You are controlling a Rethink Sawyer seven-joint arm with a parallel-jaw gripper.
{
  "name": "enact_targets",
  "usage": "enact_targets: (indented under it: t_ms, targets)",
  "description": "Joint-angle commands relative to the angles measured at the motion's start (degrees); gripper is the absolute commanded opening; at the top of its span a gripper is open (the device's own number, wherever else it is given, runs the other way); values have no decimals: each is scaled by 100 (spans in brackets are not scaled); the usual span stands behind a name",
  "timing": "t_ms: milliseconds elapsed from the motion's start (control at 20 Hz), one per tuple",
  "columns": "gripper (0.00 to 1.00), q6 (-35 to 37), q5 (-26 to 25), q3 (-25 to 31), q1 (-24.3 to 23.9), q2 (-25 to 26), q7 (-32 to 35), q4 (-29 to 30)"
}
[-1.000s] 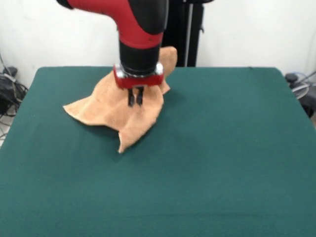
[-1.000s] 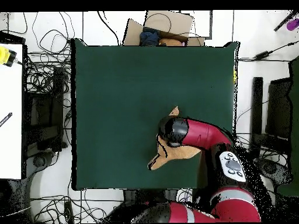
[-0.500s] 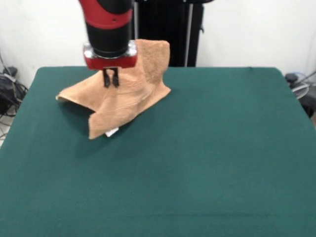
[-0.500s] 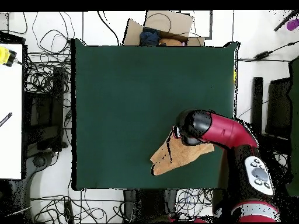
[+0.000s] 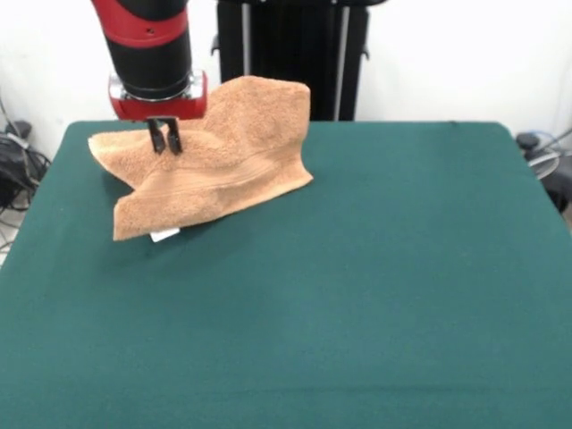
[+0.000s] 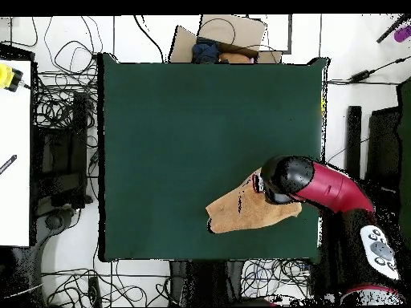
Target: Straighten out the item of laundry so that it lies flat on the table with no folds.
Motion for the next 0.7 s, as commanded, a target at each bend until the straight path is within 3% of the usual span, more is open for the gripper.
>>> enact_targets:
  t_ms: [50, 450, 700]
  targets:
    - [0, -203, -378, 694, -22, -32, -356, 117]
    - [0, -432, -345, 711, -20, -357, -222, 433]
    - [0, -827, -646, 310, 23, -468, 114, 687]
